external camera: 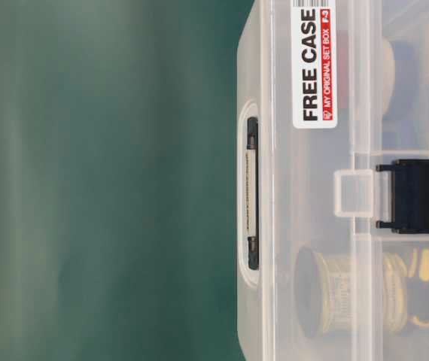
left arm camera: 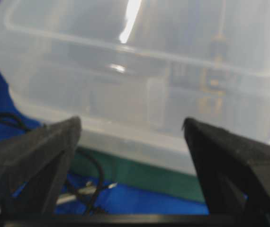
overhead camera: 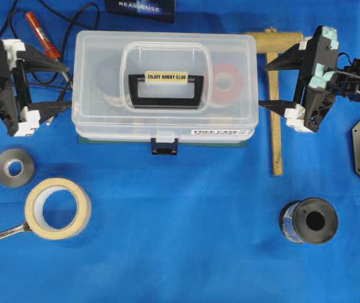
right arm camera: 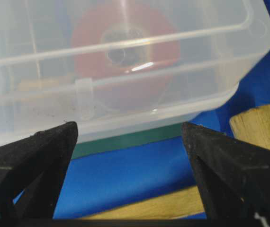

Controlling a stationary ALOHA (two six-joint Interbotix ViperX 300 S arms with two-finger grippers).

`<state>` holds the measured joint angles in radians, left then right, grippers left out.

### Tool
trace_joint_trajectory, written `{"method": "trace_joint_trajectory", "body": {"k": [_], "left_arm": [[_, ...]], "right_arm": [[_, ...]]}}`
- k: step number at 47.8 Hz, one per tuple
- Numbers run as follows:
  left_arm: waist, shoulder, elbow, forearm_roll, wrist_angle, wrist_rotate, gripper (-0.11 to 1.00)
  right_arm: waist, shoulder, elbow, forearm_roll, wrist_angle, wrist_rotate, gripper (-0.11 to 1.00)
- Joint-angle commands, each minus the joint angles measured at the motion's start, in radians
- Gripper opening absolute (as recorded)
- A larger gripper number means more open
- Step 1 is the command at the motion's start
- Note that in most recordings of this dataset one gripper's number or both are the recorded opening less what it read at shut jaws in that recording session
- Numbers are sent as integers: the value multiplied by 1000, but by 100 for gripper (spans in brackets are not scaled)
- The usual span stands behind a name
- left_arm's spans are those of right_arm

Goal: Open the tool box with both arms.
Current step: 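Move both grippers inward toward the left and right ends of the clear lid, then grip the lid edges with both grippers and lift upward, then swing the held lid back and up, away from the box front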

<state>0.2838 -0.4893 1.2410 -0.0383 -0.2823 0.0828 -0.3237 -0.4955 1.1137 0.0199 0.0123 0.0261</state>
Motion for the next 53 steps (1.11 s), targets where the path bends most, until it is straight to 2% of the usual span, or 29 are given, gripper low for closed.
{"method": "trace_joint_trajectory", "body": {"k": [1,12,26,41,53], "left_arm": [[-3,31,-52,-2,-18,-5,89],[-5,43,-63,-2,-18,-5,89],[-3,-31,-66,-2,-2,-2,89],[23,-135,-61,-2,5,25,89],[55,-166,-60,-2,5,26,88]], "right_arm": [[-2,6,-29,0,-18,2,87],[-2,6,-38,2,-28,2,87],[5,-20,-67,2,-17,2,87],[5,-104,-84,-3,14,-6,87],[5,-173,-84,-5,23,-8,87]]}}
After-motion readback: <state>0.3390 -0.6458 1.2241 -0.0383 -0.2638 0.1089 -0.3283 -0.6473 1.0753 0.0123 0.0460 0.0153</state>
